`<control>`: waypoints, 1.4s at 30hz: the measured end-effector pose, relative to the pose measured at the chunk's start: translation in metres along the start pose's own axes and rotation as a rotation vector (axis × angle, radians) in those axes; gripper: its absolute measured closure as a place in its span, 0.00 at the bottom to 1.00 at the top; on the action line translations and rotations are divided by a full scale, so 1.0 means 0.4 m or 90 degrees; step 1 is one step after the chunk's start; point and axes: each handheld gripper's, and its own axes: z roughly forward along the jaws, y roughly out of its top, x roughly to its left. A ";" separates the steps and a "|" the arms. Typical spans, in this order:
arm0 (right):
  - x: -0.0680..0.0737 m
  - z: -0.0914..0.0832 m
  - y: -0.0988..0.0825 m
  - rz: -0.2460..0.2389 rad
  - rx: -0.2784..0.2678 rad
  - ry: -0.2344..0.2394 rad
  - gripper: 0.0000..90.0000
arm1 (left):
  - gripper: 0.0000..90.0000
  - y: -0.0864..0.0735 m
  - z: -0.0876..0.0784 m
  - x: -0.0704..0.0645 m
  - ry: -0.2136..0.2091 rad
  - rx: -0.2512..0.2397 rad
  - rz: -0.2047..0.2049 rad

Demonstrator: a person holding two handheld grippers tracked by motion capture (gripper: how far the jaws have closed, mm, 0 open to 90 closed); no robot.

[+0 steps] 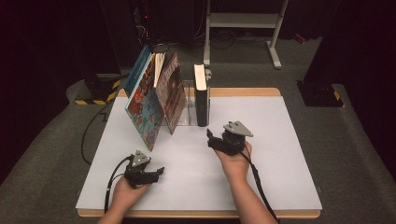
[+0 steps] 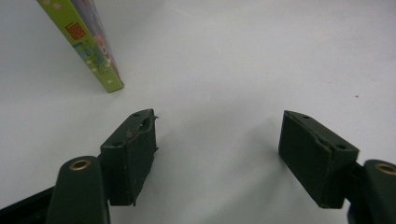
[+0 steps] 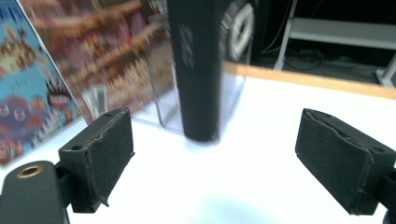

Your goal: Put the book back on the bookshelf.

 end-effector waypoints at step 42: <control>-0.269 -0.173 -0.236 -0.018 0.244 -0.052 0.14 | 0.17 0.013 -0.063 0.151 0.108 -0.024 -0.032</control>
